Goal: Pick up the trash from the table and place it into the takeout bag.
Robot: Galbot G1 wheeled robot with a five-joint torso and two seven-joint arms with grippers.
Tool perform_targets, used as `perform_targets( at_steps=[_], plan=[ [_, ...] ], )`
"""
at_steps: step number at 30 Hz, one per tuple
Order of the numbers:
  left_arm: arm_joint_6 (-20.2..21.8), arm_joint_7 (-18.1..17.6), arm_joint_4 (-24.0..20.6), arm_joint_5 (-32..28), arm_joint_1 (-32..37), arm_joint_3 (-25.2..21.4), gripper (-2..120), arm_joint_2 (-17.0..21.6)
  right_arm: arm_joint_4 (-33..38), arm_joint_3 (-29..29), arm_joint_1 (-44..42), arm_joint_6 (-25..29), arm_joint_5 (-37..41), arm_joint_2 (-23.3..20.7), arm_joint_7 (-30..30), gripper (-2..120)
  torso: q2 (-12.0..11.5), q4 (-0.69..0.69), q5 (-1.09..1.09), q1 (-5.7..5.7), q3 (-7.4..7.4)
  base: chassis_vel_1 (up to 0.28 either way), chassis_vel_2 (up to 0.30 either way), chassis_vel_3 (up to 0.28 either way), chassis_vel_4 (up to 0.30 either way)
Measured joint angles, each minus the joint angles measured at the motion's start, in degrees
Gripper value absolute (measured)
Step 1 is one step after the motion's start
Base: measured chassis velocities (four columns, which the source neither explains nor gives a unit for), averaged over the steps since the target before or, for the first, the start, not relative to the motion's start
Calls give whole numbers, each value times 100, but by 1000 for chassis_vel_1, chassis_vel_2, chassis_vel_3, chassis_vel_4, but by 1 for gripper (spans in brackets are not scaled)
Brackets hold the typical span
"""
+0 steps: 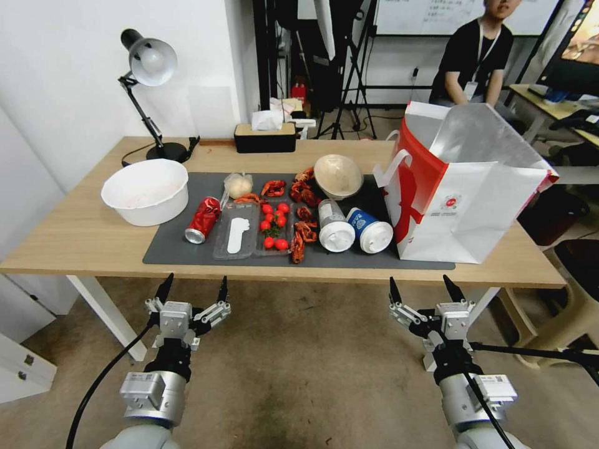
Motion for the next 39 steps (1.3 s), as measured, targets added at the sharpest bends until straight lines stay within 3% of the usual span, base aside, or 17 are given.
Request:
perform_targets(
  at_steps=[6,8,10,22,29,33,39],
  plan=[
    [992,-1041,147,-764,-50,-273,100,361,-874,300,543,-896,688,-699,-566,100,0,0,1,1,1,0,0,0,0],
    [991,-1059,200,-800,-4,-229,100,345,-913,338,582,-899,763,-774,-584,100,0,2,-5,1,1,0,0,0,0],
    [935,-1071,201,-810,5,-226,100,337,-925,361,612,-882,812,-837,-596,100,0,0,2,0,1,0,0,0,0],
    [800,-1054,64,-833,42,-287,100,375,-431,361,498,-844,782,-825,-597,100,0,0,0,-1,0,0,0,0,0],
    [768,-1022,62,-833,66,-251,100,378,-419,300,561,-532,1034,-896,-729,100,0,0,-1,-1,0,0,0,0,0],
    [753,-1017,46,-833,73,-250,100,386,-506,92,846,-258,1876,-1145,-996,100,0,-1,1,0,0,0,0,0,0],
    [762,-1015,35,-822,37,-215,100,413,-516,-191,1346,-243,3173,-1451,-920,100,0,4,1,0,0,0,0,0,0]
  ],
)
